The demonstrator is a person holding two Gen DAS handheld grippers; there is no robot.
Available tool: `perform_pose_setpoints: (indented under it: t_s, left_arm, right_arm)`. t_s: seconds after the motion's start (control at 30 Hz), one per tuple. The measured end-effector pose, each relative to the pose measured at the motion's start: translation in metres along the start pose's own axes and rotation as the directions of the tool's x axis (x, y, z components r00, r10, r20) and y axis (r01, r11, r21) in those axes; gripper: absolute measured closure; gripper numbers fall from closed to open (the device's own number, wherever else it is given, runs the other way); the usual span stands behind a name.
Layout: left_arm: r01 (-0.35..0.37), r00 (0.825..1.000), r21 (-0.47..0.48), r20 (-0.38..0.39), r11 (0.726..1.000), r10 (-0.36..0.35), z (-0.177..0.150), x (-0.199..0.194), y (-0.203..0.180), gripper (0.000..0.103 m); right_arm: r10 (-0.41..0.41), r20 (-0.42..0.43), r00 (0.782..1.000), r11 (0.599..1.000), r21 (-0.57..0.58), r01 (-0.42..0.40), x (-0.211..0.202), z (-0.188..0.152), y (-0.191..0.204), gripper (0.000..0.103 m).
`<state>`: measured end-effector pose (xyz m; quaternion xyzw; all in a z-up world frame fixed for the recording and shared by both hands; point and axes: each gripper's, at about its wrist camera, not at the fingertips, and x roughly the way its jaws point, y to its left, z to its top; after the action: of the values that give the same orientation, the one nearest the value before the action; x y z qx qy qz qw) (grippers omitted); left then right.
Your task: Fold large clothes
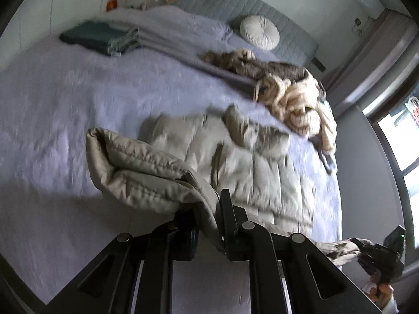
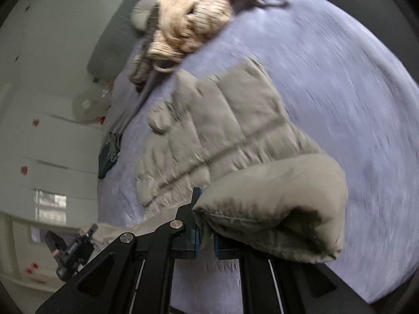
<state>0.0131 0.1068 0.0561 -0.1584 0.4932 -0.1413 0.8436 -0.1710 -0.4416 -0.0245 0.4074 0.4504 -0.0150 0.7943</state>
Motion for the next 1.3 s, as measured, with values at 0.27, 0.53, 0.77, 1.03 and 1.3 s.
perform_pose_setpoints:
  t_s: [0.27, 0.53, 0.77, 1.03, 1.3]
  left_arm:
    - [-0.063, 0.998, 0.003, 0.031, 0.998, 0.063, 0.058, 0.052, -0.013, 0.087]
    - [-0.083, 0.995, 0.069, -0.044, 0.994, 0.086, 0.116, 0.144, -0.006, 0.087]
    - [-0.147, 0.982, 0.091, -0.107, 0.985, 0.156, 0.128, 0.245, 0.005, 0.087]
    - [-0.194, 0.975, 0.1, -0.086, 0.976, 0.203, 0.131, 0.314, 0.01, 0.087]
    - [-0.249, 0.963, 0.136, -0.072, 0.959, 0.261, 0.134, 0.328, 0.003, 0.086]
  right_arm:
    - [-0.014, 0.006, 1.0, 0.988, -0.153, 0.015, 0.045, 0.083, 0.037, 0.095]
    - [-0.098, 0.035, 0.995, 0.981, -0.162, 0.103, 0.114, 0.142, 0.051, 0.095]
    - [-0.174, 0.017, 0.985, 0.98, -0.092, 0.175, 0.193, 0.177, 0.018, 0.095]
    - [-0.186, 0.011, 0.983, 0.979, -0.079, 0.186, 0.258, 0.201, -0.007, 0.096]
    - [-0.168, -0.005, 0.986, 0.984, -0.068, 0.167, 0.281, 0.21, -0.015, 0.095]
